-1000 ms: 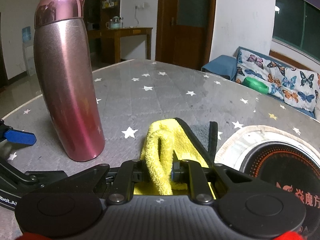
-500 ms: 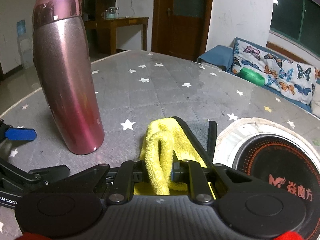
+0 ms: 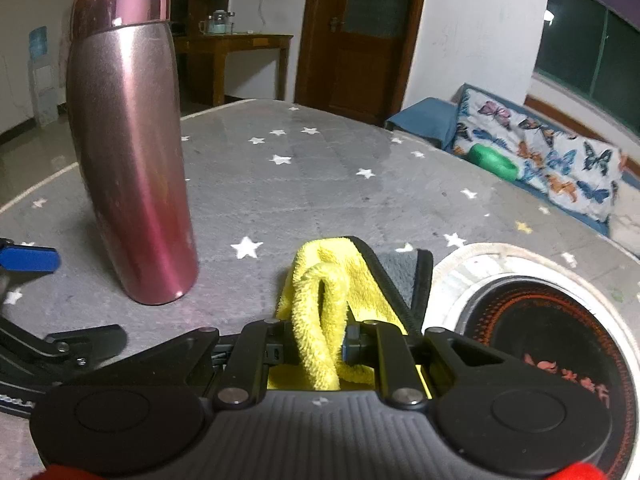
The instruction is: Clean container
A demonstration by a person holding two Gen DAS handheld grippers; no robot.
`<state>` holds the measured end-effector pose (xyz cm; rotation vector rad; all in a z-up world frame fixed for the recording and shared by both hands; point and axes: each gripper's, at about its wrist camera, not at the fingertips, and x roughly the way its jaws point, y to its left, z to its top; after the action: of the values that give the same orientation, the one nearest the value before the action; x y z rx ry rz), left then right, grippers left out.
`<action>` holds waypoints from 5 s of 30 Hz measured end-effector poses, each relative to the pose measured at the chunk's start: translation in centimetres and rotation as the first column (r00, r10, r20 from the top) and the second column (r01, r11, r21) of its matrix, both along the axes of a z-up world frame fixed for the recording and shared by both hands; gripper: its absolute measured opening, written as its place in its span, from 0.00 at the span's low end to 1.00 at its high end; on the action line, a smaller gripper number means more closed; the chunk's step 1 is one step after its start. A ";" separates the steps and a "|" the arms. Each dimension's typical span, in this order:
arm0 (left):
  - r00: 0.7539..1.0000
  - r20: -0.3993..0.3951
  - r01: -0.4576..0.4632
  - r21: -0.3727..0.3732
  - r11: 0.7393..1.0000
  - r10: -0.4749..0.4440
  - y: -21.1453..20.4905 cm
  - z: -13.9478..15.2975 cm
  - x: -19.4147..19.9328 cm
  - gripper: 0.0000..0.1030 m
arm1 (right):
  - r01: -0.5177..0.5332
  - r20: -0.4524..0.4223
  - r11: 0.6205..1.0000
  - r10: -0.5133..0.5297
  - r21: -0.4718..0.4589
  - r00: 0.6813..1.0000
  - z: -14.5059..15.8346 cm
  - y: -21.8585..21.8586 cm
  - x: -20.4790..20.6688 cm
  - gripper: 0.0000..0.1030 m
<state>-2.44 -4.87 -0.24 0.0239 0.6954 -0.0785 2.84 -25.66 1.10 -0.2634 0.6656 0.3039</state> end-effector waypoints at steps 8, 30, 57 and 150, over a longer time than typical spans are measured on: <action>1.000 0.003 0.000 0.000 1.000 0.000 0.0 -0.1 0.1 1.00 | 0.083 0.045 0.995 -0.081 -0.046 0.996 -0.4 -0.3 0.5 0.14; 1.000 0.006 0.001 0.001 1.000 -0.001 -0.1 0.1 0.1 1.00 | 0.127 0.075 0.989 -0.122 -0.078 0.990 -1.1 -0.8 1.1 0.14; 1.000 0.007 0.002 0.002 1.000 -0.002 -0.2 0.2 0.0 1.00 | 0.125 0.095 0.982 -0.112 -0.144 0.989 -1.6 0.4 1.4 0.14; 0.955 0.235 0.223 -0.172 0.959 -0.180 0.3 13.1 2.7 0.87 | -0.200 -0.116 0.796 0.319 0.571 0.941 -0.2 -3.3 2.0 0.15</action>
<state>0.23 -4.62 12.89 -0.0859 0.4617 -0.3380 4.86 -28.92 0.86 0.2444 0.7179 0.7860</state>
